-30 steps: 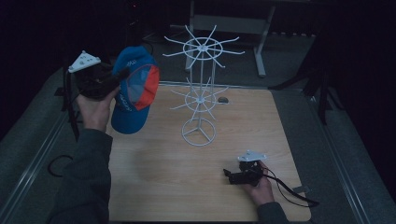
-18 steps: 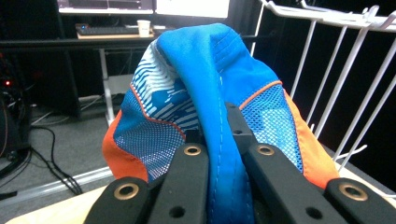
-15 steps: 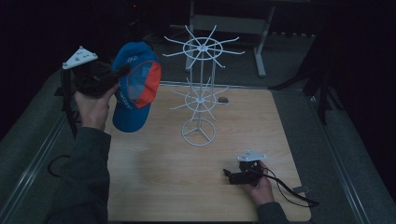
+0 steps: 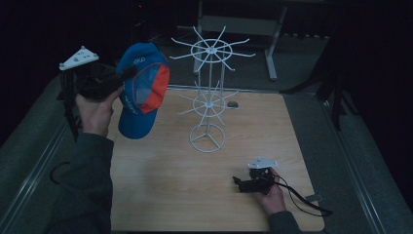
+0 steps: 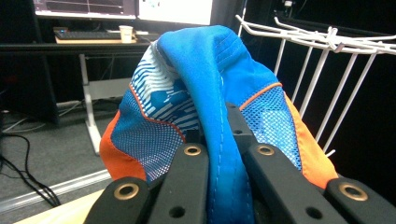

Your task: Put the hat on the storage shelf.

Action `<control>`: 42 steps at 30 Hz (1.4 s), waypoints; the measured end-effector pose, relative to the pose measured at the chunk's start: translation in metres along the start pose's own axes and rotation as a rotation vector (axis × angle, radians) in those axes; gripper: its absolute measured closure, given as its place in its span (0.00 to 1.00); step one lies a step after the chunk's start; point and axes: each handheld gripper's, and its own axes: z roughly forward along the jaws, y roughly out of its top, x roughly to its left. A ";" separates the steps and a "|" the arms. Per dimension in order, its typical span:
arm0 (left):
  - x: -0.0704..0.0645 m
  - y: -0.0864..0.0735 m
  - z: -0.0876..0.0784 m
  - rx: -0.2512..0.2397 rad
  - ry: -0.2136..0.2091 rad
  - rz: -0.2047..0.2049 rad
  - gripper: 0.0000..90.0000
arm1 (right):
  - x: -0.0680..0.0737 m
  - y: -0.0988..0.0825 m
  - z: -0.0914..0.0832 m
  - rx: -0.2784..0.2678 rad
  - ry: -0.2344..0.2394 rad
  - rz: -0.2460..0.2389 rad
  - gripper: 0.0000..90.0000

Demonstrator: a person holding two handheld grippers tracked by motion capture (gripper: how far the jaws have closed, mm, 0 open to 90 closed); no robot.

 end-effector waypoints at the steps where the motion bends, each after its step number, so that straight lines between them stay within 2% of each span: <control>1: 0.000 0.000 0.000 0.000 0.000 0.000 1.00 | 0.000 0.000 0.000 0.000 0.000 0.000 0.13; 6: -0.002 0.000 0.000 0.004 -0.017 -0.003 1.00 | 0.000 0.000 0.000 0.000 -0.001 0.000 0.13; 17: -0.003 0.001 -0.006 -0.027 -0.051 -0.021 1.00 | 0.000 0.000 0.000 0.000 -0.001 0.000 0.13; 29: 0.000 0.000 -0.010 -0.039 -0.062 -0.030 1.00 | 0.000 0.000 0.000 0.000 -0.001 0.000 0.13; 34: 0.001 0.002 -0.014 -0.053 -0.074 -0.038 1.00 | 0.000 0.000 0.000 0.000 -0.001 -0.001 0.13; 42: -0.002 0.008 -0.017 -0.067 -0.084 -0.028 1.00 | 0.000 0.000 0.000 0.000 -0.001 -0.002 0.13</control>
